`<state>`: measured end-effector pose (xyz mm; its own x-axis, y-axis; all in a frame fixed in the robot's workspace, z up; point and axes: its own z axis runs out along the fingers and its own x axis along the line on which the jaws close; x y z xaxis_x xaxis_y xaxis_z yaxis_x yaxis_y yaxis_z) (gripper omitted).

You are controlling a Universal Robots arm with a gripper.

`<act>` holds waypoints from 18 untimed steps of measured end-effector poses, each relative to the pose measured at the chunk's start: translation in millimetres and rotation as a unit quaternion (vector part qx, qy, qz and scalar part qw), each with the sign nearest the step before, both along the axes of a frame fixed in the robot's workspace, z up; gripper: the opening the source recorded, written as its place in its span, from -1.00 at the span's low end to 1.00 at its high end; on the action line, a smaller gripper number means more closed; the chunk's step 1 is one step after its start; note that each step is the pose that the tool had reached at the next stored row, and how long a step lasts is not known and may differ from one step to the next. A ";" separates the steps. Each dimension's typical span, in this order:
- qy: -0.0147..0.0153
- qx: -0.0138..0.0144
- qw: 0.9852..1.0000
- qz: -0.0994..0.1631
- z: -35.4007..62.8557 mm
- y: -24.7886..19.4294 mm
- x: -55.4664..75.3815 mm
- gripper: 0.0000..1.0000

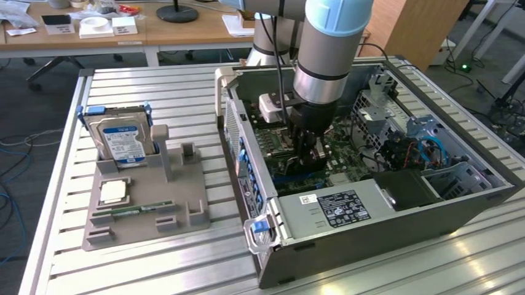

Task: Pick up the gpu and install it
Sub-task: 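Insert the gpu into the slot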

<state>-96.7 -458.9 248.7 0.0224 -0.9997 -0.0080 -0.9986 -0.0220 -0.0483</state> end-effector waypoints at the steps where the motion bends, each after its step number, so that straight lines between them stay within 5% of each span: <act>1: 0.000 0.000 1.000 0.000 0.0 0.0 0.0 -0.48; 18: 0.000 0.000 1.000 -0.009 0.0 0.3 0.4 -0.48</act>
